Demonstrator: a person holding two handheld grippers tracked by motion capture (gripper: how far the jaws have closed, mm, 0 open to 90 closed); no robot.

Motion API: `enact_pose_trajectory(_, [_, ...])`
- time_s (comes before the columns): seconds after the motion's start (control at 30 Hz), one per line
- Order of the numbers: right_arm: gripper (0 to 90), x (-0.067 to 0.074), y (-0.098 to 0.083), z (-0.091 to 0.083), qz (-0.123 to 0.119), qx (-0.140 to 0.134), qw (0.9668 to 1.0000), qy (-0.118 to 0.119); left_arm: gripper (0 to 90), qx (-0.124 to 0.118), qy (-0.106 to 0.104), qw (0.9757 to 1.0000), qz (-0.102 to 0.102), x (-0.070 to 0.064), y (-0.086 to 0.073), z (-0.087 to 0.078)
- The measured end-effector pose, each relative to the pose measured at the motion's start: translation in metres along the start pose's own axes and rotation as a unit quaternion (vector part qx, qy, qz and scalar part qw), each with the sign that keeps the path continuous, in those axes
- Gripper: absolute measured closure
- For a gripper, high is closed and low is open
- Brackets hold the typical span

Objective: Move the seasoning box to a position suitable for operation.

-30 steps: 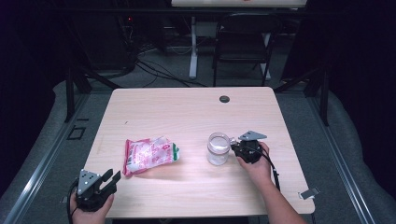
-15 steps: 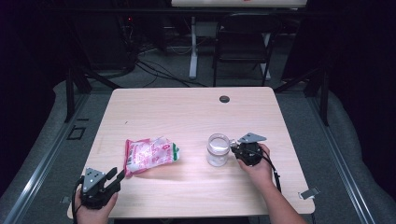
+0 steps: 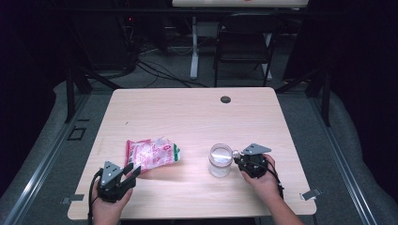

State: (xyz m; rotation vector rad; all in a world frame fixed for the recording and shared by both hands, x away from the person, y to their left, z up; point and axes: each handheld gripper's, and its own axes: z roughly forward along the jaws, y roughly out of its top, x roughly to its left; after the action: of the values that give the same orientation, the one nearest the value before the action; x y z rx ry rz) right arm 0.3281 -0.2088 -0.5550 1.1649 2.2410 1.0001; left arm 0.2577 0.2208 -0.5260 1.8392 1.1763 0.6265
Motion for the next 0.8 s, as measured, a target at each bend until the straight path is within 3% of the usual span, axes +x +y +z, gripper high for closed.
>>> enact_pose_trajectory(0.23, [77.7,0.016,-0.012,-0.013,0.005,-0.004,0.9998,0.016,64.1,0.004,-0.028,0.9989,0.037,-0.017,0.01,0.019])
enact_pose_trajectory(0.3, [77.2,0.021,-0.015,-0.019,-0.005,-0.001,0.9998,0.019,64.1,0.005,-0.044,0.9978,0.049,-0.025,0.015,0.027])
enact_pose_trajectory(0.4, [76.9,0.025,-0.018,-0.021,-0.002,-0.004,0.9998,0.02,64.1,0.004,-0.054,0.997,0.056,-0.031,0.017,0.032])
enact_pose_trajectory(0.43, [76.9,0.027,-0.019,-0.022,-0.012,-0.004,0.9996,0.023,64.1,0.007,-0.062,0.9958,0.067,-0.036,0.02,0.036])
enact_pose_trajectory(0.77, [77.0,0.038,-0.02,-0.022,-0.02,-0.011,0.9992,0.034,63.8,0.009,-0.088,0.9917,0.093,-0.053,0.026,0.048])
enact_pose_trajectory(0.8, [77.1,0.04,-0.02,-0.022,-0.029,-0.014,0.9986,0.041,63.8,0.01,-0.092,0.9911,0.096,-0.054,0.026,0.048])
